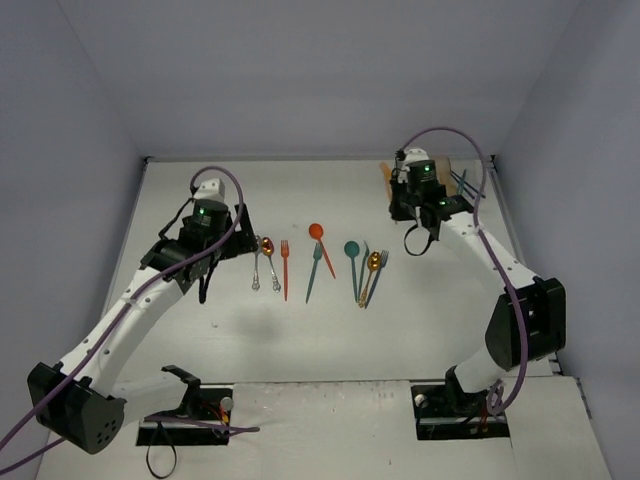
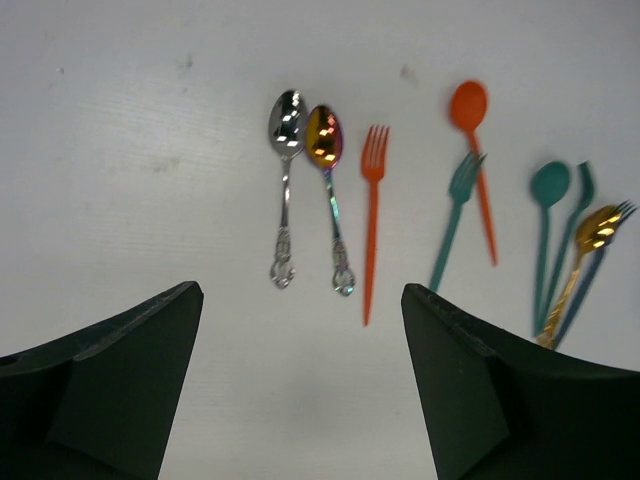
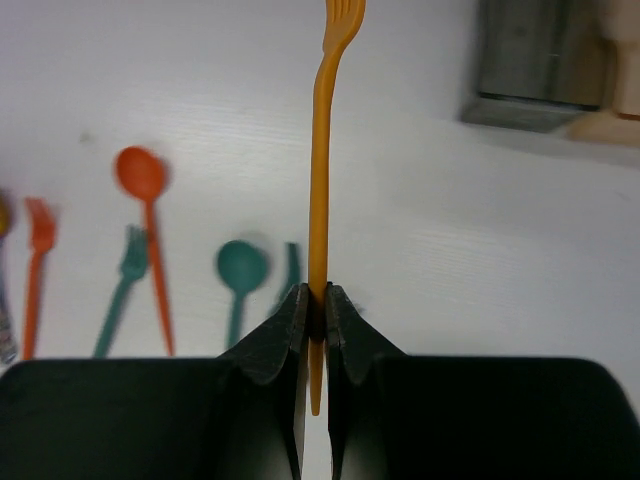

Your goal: Sort the eating utensils into containers

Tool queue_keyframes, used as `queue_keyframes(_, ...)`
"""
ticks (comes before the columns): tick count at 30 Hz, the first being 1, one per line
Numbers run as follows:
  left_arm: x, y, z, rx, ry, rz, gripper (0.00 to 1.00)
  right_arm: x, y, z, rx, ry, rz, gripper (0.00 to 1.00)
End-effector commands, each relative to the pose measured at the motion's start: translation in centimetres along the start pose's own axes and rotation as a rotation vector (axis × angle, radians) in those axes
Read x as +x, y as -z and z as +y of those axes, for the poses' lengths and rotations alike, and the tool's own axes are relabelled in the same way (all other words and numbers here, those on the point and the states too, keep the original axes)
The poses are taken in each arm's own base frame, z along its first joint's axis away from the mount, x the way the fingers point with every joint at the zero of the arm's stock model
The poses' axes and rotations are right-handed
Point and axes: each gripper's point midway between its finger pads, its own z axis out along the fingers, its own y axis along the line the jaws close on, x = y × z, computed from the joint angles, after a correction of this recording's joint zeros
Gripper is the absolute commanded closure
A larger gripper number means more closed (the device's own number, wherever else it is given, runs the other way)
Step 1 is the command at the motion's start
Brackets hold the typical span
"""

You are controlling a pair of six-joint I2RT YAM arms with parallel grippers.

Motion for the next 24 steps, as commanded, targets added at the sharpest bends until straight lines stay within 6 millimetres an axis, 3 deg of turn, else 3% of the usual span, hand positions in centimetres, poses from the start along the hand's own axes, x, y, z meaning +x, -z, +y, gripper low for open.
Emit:
queue_keyframes(1,2.0,0.0,2.6,-0.044,-0.150,0.023,0.22,-3.9,-0.1,-6.7,0.143,-0.022,-0.057,1.00)
queue_keyframes(5,3.6,-0.2,3.9,-0.067,-0.190,0.038,0.22,-5.0,-1.8,-13.0,0.294,-0.014,-0.039,1.00)
queue_keyframes(7,4.7,-0.7,4.4,-0.067,-0.209,0.049,0.22,-5.4,-2.7,-15.1,0.325,-0.003,-0.030,1.00)
queue_keyframes(11,5.2,-1.3,3.8,-0.021,-0.211,0.038,0.22,-6.5,-4.6,-17.5,0.345,0.000,-0.025,1.00)
queue_keyframes(15,5.2,-1.5,3.7,-0.022,-0.210,0.044,0.22,-5.1,-7.1,-20.2,0.374,-0.014,0.026,1.00)
queue_keyframes(21,5.4,-1.5,3.7,-0.017,-0.203,0.042,0.22,-4.6,-9.9,-21.0,0.350,0.004,0.056,0.99)
queue_keyframes(24,5.6,-1.8,3.7,-0.015,-0.204,0.053,0.22,-4.7,-10.4,-21.1,0.343,0.009,0.060,0.94)
